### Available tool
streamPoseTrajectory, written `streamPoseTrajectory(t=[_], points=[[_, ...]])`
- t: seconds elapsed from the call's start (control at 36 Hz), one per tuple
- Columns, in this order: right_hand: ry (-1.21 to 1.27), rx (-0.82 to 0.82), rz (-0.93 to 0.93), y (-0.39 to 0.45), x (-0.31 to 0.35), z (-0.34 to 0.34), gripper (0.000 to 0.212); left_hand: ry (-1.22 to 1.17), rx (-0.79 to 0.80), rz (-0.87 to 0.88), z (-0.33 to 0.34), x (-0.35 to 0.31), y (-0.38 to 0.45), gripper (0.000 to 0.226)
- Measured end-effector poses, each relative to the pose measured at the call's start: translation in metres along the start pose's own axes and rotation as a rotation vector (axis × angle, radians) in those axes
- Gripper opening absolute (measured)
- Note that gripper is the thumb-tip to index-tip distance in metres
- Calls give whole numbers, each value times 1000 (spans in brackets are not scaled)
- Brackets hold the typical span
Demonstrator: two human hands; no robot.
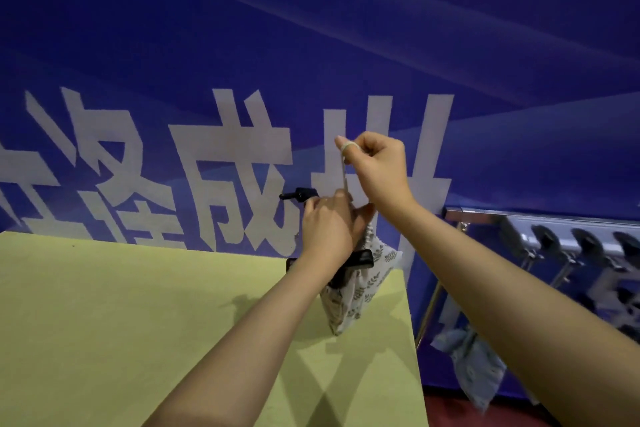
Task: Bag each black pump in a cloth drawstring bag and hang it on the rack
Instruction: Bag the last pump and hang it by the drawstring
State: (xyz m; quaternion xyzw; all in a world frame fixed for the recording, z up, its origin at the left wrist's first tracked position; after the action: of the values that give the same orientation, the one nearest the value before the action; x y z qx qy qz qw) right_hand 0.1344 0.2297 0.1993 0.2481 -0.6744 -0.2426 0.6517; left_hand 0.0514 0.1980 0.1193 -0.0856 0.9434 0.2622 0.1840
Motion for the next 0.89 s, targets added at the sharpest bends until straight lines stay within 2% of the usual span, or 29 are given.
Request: streamPoseTrajectory(t=[0.11,0.22,0.39,0.53,0.78,0.89], points=[[-18,-17,5,-5,4,-28,35,131,34,24,15,-24,-2,44],[-49,-45,-9,-8,14,-60,40,206,44,65,25,-51,-8,39],[-70,-196,-74,-11,40,-151,43,341,141,124,50,-111,-33,39],[-95,-213,-100,-24,49,-225,45,440,222,177,75,-177,-66,39],[-113,-245,1,-64,33,-344,44,556,401,320,147,-265,-147,41],[-159,-254,87,-88,15,-386,42,550,447,264,168,-291,-181,37]])
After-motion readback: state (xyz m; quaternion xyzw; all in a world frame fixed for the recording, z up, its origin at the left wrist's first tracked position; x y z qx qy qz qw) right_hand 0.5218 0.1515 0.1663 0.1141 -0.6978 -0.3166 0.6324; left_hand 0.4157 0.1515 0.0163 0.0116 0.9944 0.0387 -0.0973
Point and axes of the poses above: each hand's wrist, its own y-axis towards the middle knuckle, its own z-axis out of the palm, x = y × z, the point moved 10 cm from there along y, towards the middle knuckle, and after that the axes turned 5 degrees about -x, right-handed, at the moved point
